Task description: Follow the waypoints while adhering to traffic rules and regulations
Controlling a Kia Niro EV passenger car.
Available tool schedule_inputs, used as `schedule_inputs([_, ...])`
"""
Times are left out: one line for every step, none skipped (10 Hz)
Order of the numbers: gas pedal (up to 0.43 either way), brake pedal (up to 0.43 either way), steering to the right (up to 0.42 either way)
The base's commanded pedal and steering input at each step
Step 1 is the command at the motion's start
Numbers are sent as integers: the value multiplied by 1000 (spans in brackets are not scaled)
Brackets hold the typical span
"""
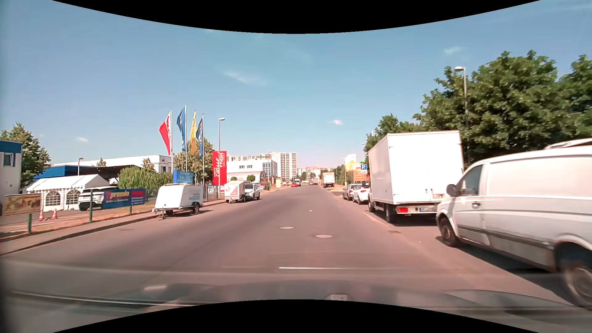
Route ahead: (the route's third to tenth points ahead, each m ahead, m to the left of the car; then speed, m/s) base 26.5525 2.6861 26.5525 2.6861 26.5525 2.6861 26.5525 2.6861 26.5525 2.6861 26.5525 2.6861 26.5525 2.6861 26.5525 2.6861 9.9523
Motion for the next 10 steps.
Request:
schedule_inputs([20,0,-3])
schedule_inputs([20,0,-3])
schedule_inputs([20,0,-3])
schedule_inputs([20,0,-3])
schedule_inputs([20,0,-3])
schedule_inputs([20,0,-3])
schedule_inputs([20,0,-3])
schedule_inputs([20,0,-3])
schedule_inputs([8,0,-3])
schedule_inputs([8,0,-4])
